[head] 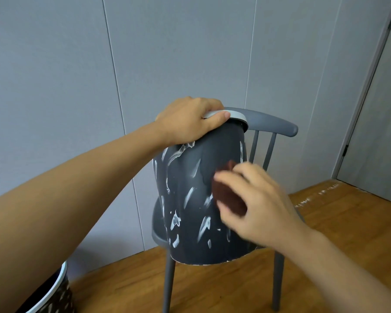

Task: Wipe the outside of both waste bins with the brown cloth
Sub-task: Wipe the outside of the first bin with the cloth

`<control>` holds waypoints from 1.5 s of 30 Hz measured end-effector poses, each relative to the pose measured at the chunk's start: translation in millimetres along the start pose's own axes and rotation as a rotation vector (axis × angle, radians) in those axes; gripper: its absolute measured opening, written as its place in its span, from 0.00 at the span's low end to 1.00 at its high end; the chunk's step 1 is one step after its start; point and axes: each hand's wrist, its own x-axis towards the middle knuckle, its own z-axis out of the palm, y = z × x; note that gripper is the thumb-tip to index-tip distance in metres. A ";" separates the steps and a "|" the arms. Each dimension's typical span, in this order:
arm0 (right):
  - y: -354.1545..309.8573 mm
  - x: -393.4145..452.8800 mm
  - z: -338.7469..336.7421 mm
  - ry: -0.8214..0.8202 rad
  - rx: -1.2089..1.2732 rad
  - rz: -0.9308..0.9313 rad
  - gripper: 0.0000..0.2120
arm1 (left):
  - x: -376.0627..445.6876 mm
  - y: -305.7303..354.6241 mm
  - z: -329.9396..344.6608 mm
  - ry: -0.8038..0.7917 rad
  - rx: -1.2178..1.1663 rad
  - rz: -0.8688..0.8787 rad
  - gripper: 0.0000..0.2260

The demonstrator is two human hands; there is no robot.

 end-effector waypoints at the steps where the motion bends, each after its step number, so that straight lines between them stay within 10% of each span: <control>1: -4.6 -8.9 -0.4 -0.062 -0.017 -0.092 0.22 | 0.2 -0.9 -0.2 0.002 -0.002 0.002 0.17; 9: -5.7 15.1 -3.6 0.047 -0.030 0.043 0.22 | 0.1 8.9 -0.3 -0.002 -0.002 0.024 0.16; 15: -19.7 -25.6 -7.1 -0.260 -0.003 -0.173 0.14 | 1.8 11.1 0.5 -0.011 0.009 0.026 0.17; 21: -4.7 2.5 -7.2 0.048 -0.001 0.077 0.22 | 5.4 18.3 2.4 -0.025 0.027 0.045 0.17; 26: -7.9 -31.0 -10.3 -0.257 0.064 -0.130 0.17 | 6.0 17.9 3.0 -0.026 0.013 0.045 0.17; 32: 2.6 -4.8 -12.3 0.048 0.096 0.131 0.21 | 4.0 16.9 1.9 -0.023 -0.001 0.038 0.16; 38: -2.8 -38.9 -10.3 -0.256 0.101 -0.100 0.19 | 4.7 8.8 -0.3 -0.023 -0.034 0.003 0.16; 45: 4.8 -4.6 -6.8 -0.015 0.060 0.062 0.23 | 6.0 8.6 0.1 -0.028 -0.025 0.001 0.16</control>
